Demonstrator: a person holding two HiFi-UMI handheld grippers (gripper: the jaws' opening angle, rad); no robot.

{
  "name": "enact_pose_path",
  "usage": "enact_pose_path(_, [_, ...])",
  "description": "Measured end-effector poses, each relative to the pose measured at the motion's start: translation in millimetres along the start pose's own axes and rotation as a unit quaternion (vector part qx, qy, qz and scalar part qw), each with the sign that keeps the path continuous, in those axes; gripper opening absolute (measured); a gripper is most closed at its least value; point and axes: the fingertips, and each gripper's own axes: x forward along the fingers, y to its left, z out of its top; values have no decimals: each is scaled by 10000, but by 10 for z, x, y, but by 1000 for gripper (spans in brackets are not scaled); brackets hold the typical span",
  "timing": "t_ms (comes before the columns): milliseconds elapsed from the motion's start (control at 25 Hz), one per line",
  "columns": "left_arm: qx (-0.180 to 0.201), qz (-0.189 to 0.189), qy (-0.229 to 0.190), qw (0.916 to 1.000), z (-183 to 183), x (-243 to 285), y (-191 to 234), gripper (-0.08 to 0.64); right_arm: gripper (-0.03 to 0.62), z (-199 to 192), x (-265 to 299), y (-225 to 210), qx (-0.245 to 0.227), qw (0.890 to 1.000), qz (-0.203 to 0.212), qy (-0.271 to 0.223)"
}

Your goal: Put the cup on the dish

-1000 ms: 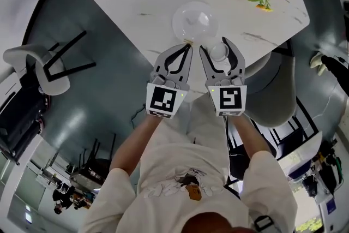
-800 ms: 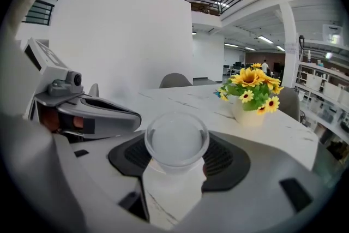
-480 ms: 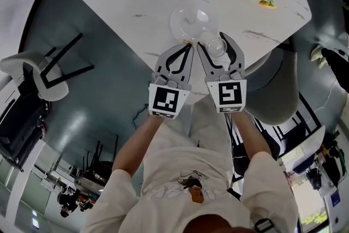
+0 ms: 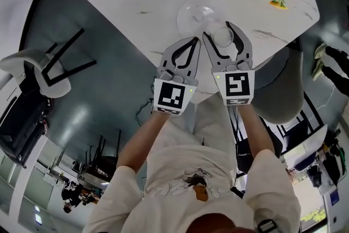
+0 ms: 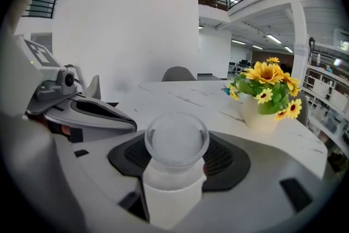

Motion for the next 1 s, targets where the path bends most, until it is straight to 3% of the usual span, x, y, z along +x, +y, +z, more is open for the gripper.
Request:
enact_pose_path(400, [-60, 45, 88, 9999, -49, 31, 143, 2, 267, 48, 238, -17, -310, 9993, 25, 187])
enact_pose_path(1000, [-111, 110, 61, 9999, -15, 150, 272, 2, 267, 100, 420, -50, -156, 9998, 42, 93])
